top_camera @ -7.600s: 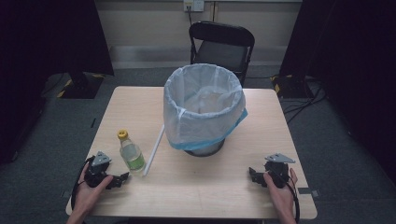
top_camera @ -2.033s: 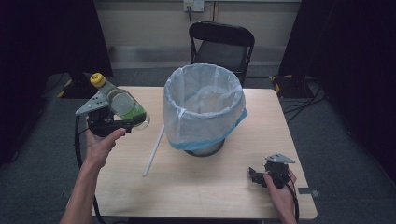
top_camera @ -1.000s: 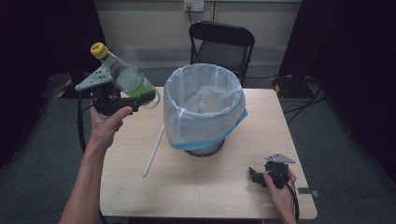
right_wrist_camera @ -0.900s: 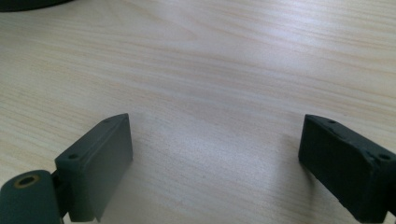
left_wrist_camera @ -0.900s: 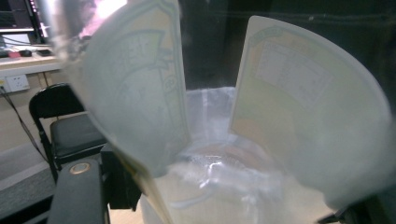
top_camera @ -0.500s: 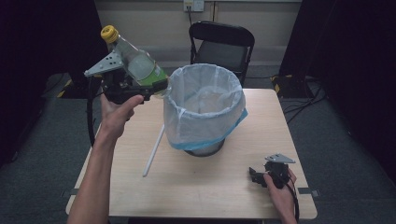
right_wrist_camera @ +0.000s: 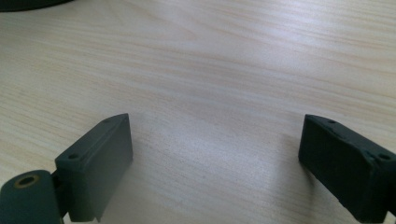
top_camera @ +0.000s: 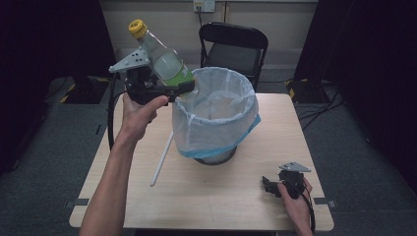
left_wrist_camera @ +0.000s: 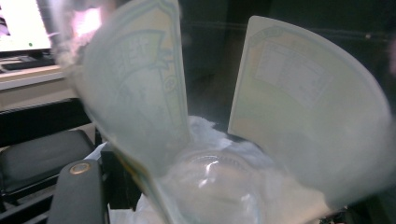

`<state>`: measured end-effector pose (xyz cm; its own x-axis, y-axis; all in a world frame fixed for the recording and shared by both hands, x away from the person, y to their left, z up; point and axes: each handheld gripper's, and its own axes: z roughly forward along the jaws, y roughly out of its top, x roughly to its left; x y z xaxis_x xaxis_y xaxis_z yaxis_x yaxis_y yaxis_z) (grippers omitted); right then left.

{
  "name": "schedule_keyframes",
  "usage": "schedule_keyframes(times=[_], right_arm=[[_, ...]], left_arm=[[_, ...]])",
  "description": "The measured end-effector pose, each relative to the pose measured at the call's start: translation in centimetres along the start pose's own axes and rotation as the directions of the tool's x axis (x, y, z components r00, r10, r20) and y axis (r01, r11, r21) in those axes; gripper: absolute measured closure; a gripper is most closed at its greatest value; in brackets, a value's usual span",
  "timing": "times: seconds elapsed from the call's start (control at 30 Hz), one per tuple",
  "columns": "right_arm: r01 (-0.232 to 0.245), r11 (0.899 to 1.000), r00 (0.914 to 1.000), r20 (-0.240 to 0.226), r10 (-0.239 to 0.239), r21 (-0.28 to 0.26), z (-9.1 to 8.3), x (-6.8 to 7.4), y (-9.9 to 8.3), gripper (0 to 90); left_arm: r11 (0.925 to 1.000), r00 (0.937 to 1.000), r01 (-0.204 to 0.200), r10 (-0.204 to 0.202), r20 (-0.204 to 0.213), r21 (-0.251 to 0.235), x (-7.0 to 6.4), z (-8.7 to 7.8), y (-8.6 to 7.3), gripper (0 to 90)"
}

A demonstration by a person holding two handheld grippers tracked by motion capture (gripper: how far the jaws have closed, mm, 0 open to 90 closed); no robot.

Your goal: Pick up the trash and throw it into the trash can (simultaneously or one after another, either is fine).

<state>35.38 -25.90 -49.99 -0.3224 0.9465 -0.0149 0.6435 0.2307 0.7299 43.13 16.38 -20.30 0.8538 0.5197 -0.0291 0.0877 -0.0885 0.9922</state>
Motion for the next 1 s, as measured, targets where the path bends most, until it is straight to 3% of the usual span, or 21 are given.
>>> schedule_keyframes(times=[0.43,0.7,0.83,0.9,1.0], right_arm=[[0.0,1.0,1.0,0.0,0.0,0.0,0.0,0.0,0.0,9.0],[0.0,1.0,1.0,0.0,0.0,0.0,0.0,0.0,0.0,9.0],[0.0,1.0,1.0,0.0,0.0,0.0,0.0,0.0,0.0,9.0],[0.001,1.0,1.0,0.0,-0.001,0.0,0.0,0.0,0.0,9.0],[0.001,1.0,1.0,0.0,-0.001,0.0,0.0,0.0,0.0,9.0]], left_arm=[[0.9993,0.9987,0.016,-0.017,0.048,0.034,0.2,4.0,0.3,28.3],[0.9927,0.9994,0.004,-0.008,0.034,0.12,1.0,7.1,-0.1,28.2],[0.9858,0.9988,0.033,-0.039,0.03,0.164,1.8,8.4,-0.4,27.9],[0.9901,0.9965,0.072,-0.076,0.035,0.12,2.1,8.2,-0.4,26.2],[0.9929,0.9947,0.089,-0.092,0.044,0.079,2.3,7.8,-0.2,23.9]])
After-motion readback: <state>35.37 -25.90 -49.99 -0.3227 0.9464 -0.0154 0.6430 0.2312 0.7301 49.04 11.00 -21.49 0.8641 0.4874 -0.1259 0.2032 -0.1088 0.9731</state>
